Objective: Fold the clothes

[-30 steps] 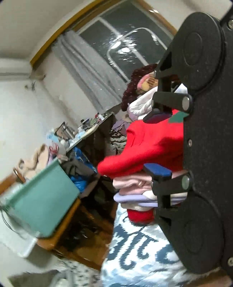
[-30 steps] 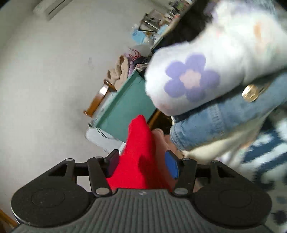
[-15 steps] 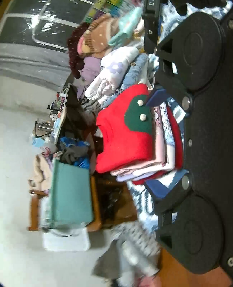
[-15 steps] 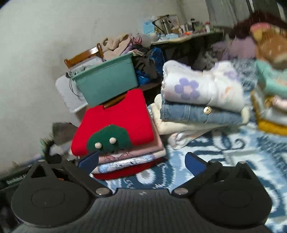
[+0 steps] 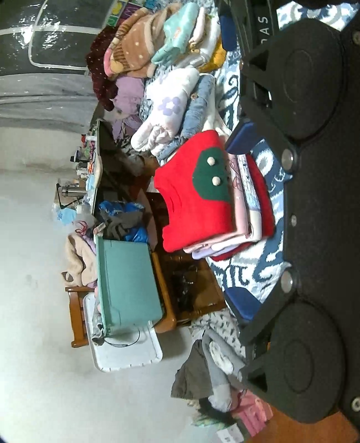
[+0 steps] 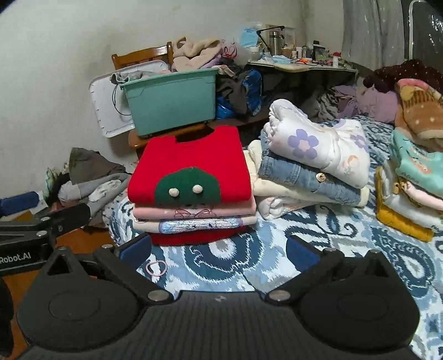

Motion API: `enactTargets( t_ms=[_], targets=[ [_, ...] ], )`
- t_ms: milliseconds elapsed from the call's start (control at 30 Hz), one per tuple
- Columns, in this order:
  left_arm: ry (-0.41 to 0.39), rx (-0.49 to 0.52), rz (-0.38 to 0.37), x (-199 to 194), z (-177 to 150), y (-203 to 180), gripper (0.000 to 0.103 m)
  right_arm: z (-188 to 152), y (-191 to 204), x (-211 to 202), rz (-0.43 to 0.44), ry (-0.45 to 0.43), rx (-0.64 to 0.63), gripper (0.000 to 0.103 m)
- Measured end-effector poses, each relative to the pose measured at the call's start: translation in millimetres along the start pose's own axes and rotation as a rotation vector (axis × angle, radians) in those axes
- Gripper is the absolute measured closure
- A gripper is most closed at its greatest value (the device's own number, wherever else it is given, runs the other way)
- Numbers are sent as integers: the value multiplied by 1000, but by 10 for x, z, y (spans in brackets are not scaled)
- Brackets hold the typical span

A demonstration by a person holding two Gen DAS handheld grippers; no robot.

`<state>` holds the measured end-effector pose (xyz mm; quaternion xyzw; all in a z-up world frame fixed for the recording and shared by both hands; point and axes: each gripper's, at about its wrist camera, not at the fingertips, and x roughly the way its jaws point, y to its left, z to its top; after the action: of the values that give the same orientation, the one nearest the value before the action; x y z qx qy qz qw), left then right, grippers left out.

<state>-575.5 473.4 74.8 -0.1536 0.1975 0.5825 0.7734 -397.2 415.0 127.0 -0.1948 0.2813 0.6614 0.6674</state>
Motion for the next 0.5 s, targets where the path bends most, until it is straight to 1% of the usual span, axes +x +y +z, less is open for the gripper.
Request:
enactTargets(
  t_ms=[133,267,500],
  targets=[
    [8,20,25,-10,3,-38,0,-24,22,-69,-28,-7,-14,0],
    [13,33,33,-16,-13,-71,0,-52,37,-114,-55,-17,-30,0],
    [27,43,31,-18,-38,-74,0,-81,26,-123,-57,-20,-21,0]
  ],
)
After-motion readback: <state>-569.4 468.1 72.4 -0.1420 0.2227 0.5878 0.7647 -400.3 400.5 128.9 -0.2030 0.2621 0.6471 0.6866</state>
